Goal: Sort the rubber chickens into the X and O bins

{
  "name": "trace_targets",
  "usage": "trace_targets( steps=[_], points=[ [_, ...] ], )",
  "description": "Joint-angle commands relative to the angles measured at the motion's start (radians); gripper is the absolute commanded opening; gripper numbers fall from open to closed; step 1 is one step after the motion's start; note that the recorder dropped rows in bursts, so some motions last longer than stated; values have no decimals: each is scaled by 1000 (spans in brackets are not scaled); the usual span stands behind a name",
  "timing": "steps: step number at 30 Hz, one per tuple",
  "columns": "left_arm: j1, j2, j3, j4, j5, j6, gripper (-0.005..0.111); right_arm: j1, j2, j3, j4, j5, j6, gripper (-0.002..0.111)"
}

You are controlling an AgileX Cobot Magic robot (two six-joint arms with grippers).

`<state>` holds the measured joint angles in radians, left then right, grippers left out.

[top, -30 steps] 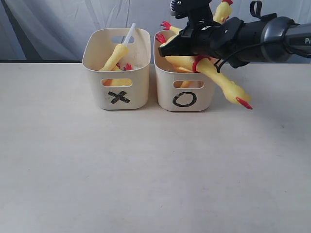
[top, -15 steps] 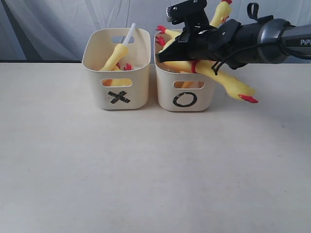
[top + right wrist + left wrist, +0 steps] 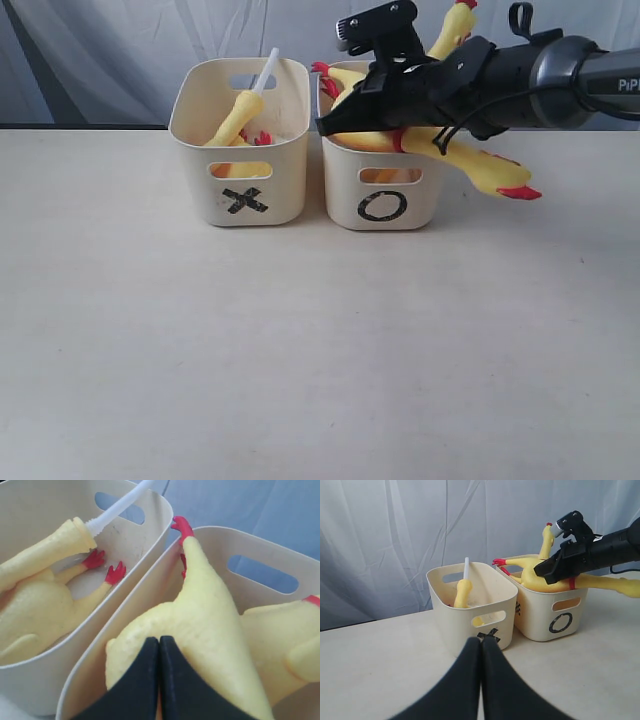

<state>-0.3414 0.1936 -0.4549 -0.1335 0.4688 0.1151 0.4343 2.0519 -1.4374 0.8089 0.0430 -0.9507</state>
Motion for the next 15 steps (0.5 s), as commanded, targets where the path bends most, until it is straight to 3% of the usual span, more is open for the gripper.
trace_targets(
  steps=[1, 15],
  points=[
    [0, -8, 6, 3, 1, -2, 0, -3, 32, 24, 6, 133, 2, 0],
    [0, -8, 6, 3, 1, -2, 0, -1, 16, 24, 33, 231, 6, 0]
  ],
)
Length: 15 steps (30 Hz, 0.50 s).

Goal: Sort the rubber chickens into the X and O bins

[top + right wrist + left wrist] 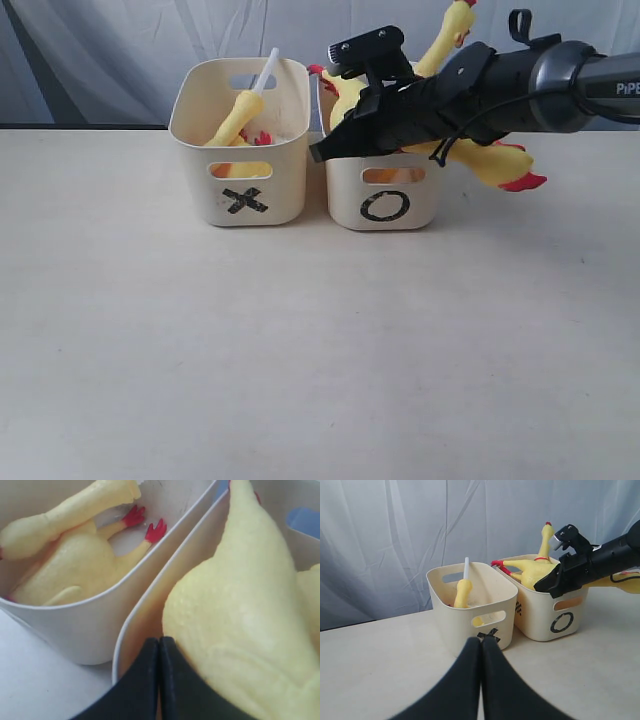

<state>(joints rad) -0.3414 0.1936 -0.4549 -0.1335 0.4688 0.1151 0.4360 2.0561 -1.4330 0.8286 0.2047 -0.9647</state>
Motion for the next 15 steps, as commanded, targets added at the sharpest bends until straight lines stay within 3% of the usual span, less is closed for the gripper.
trace_targets(
  steps=[1, 15],
  points=[
    [0, -8, 6, 3, 1, -2, 0, -3, -3, 20, 14, 65, 20, 0],
    [0, -8, 6, 3, 1, -2, 0, -3, -112, 20, 14, 51, 20, 0]
  ],
)
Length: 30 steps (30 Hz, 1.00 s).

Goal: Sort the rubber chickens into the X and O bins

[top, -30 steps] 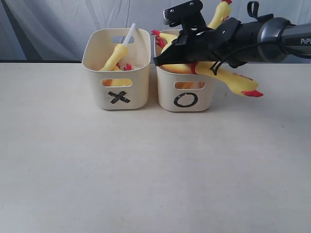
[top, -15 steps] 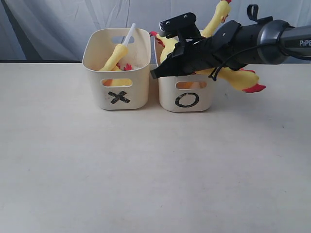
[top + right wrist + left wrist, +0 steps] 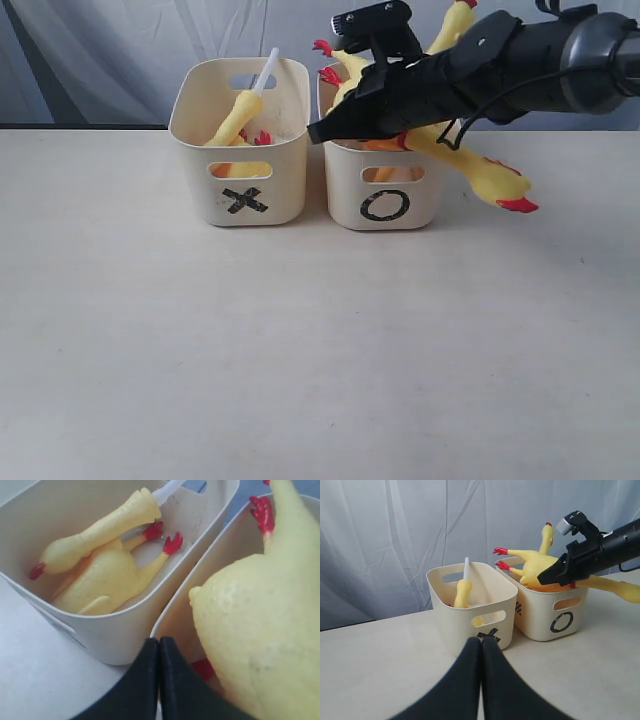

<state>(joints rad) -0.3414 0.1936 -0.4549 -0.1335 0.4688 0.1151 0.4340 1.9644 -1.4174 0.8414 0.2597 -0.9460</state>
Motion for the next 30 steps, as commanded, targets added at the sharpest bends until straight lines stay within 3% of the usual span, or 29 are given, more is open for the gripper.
trace_targets(
  steps=[1, 22, 30],
  points=[
    [0, -8, 6, 3, 1, -2, 0, -1, -20, 4, 1, -8, 1, 0],
    [0, -8, 6, 3, 1, 0, 0, -2, -33, 4, -4, -280, 0, 0],
    [0, -8, 6, 3, 1, -2, 0, -2, 38, 4, -4, -249, 2, 0]
  ],
)
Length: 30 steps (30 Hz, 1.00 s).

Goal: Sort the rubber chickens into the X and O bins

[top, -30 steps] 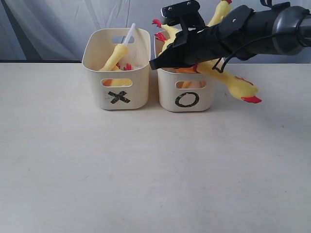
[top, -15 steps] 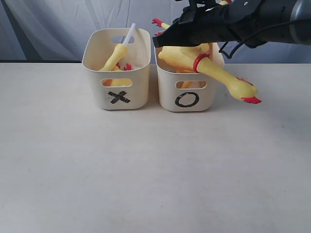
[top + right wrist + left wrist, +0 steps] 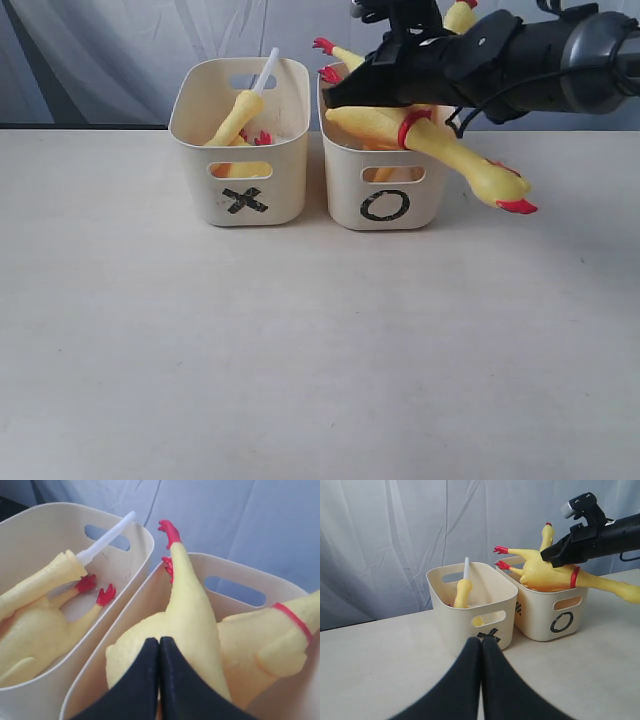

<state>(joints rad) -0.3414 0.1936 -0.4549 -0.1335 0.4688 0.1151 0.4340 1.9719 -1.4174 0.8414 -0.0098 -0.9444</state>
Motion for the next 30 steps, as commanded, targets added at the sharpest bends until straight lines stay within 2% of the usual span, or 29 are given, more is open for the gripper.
trace_targets(
  steps=[1, 10, 30],
  points=[
    [0, -8, 6, 3, 1, -2, 0, -2, 44, 4, -4, 33, 0, 0],
    [0, -8, 6, 3, 1, -2, 0, -2, 103, 4, -2, 105, 0, 0],
    [0, -8, 6, 3, 3, -2, 0, -2, 65, 4, -2, 101, 2, 0]
  ],
)
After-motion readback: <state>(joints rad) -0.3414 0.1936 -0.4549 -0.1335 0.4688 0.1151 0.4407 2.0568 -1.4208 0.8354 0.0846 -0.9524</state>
